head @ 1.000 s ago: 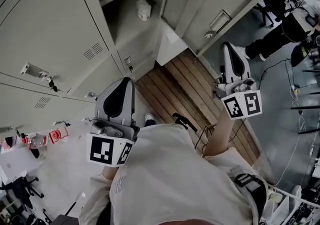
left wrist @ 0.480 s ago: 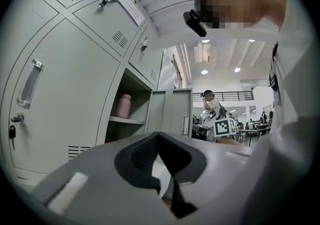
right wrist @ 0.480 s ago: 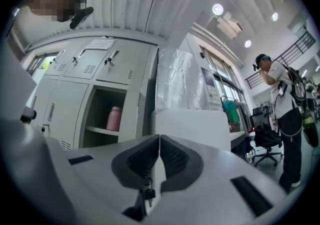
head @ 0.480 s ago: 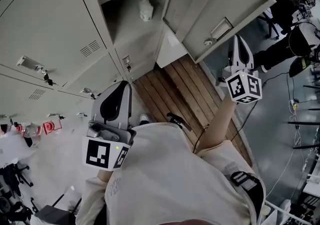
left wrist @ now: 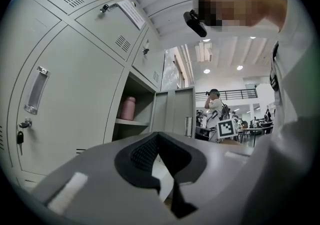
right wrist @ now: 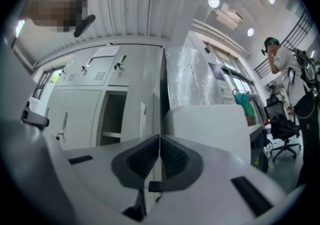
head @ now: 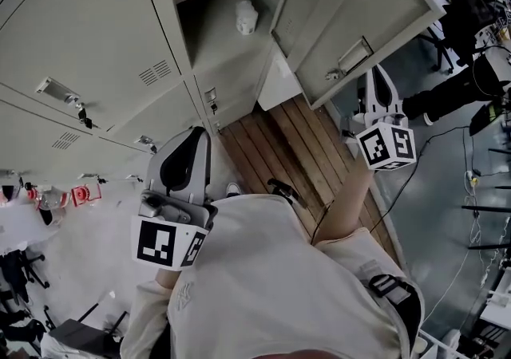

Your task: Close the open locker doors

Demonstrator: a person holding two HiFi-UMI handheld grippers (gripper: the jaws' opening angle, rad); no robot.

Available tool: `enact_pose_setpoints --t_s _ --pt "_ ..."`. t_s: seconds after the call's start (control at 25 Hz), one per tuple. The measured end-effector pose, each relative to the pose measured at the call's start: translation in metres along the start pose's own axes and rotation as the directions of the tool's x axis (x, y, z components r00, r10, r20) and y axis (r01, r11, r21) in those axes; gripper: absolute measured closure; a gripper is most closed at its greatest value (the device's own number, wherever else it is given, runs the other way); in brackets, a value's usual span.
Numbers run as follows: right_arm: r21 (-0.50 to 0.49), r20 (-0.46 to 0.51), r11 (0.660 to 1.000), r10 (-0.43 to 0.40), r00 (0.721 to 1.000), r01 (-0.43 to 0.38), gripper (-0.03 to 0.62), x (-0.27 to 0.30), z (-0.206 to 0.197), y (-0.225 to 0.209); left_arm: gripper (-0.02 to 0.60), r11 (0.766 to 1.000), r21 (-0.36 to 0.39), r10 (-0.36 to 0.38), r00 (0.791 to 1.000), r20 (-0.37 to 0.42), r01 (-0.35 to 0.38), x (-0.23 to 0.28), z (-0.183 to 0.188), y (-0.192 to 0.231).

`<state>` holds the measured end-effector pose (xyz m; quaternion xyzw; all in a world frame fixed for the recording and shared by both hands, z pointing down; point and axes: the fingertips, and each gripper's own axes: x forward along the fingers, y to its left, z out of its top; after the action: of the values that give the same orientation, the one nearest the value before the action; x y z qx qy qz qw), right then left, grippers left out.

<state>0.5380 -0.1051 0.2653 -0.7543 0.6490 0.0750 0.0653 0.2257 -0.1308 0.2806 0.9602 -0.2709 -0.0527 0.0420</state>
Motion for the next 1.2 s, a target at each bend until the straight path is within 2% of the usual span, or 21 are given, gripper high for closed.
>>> enact_pose_setpoints --t_s 0.16,0.32,0.44,0.64,0.8,1.08,1.2 --pt "0.052 0.008 0.986 0.161 0.987 -0.161 0.581 0.007 0.001 0.041 0.574 1.000 0.005 0.001 1.000 0.007 -0.001 -0.002 0.004 0.002" --pt "0.130 0.010 0.941 0.315 0.949 -0.313 0.580 0.019 -0.005 0.082 0.574 1.000 0.006 0.014 1.000 0.008 -0.014 -0.005 0.004 0.009" --pt "0.135 -0.007 0.914 0.386 0.923 -0.381 0.580 0.028 -0.011 0.108 0.574 1.000 0.007 0.027 1.000 0.009 -0.027 -0.008 0.005 0.014" --pt "0.147 -0.024 0.878 0.463 0.886 -0.455 0.579 0.048 -0.021 0.144 0.574 0.998 0.010 0.059 0.998 0.012 -0.059 -0.014 0.005 0.025" --pt "0.161 -0.018 0.853 0.505 0.863 -0.496 0.549 0.061 -0.022 0.166 0.574 0.996 0.015 0.091 0.996 0.019 -0.091 -0.021 0.008 0.034" --pt "0.162 -0.010 0.821 0.557 0.831 -0.548 0.549 0.086 -0.025 0.198 0.574 0.988 0.001 0.154 0.988 -0.007 -0.154 -0.035 0.007 0.050" --pt "0.157 -0.014 0.814 0.568 0.823 -0.559 0.549 0.099 -0.027 0.208 0.574 0.983 0.020 0.183 0.983 0.019 -0.184 -0.041 0.013 0.060"
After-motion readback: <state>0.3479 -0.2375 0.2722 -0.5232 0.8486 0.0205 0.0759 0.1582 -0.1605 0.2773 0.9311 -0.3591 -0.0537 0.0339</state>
